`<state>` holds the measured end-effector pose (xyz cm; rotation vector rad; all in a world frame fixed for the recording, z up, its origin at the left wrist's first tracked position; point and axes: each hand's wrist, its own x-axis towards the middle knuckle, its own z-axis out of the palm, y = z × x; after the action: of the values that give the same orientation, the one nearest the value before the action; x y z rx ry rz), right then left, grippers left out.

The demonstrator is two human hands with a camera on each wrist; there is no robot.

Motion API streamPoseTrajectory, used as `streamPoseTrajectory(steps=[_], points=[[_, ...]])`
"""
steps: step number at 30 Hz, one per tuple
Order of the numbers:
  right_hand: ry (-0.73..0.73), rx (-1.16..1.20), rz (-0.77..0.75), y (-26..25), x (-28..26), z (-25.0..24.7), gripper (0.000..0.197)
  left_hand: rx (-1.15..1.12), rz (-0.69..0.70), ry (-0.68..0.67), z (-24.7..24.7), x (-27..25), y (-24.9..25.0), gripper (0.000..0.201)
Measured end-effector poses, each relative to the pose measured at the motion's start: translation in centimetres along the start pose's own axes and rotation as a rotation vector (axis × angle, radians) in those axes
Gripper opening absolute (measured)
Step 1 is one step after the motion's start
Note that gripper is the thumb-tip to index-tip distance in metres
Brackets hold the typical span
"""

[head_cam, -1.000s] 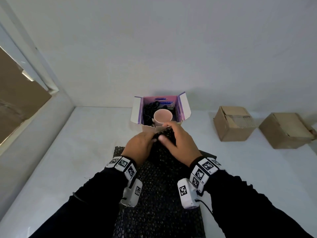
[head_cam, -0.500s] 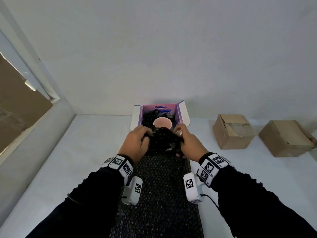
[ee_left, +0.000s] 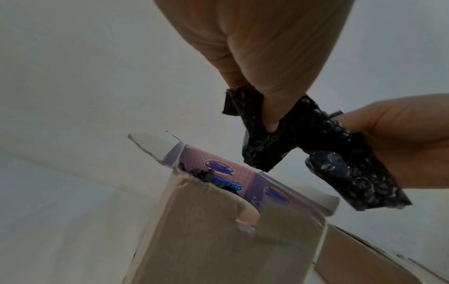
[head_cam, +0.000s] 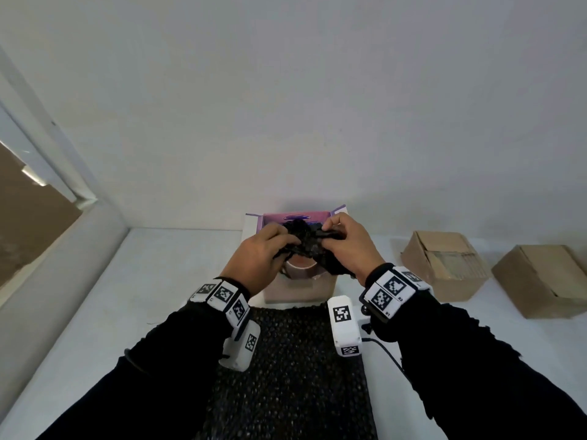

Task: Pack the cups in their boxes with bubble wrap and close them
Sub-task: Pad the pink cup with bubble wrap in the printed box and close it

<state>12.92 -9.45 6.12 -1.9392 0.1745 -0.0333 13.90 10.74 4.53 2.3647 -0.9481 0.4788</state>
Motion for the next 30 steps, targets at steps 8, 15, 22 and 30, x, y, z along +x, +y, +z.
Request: streamPoseTrajectory(steps=[8,15,22,30], points=[[0.127,-0.332,-0.317,-0.3,6.1,0.3,0.038,0.223,-0.306,0.048,1.6,6.4,-3.0,0.027],[-0.040,-0.772,-0.384,1.8,8.9,2.0,0.023,0.043,-0.433,-0.262,4.8,7.2,-5.8,0.037],[-0.121,-1.083,-0.477,3.8,8.6,3.5,0.028,0.028,-0.286,-0.461,6.0,6.7,-7.4,0.033],[-0.105,-1.283,-0.455,4.6,9.2,4.9,0.035,0.245,-0.334,-0.477,7.1,6.7,-7.5,0.022]])
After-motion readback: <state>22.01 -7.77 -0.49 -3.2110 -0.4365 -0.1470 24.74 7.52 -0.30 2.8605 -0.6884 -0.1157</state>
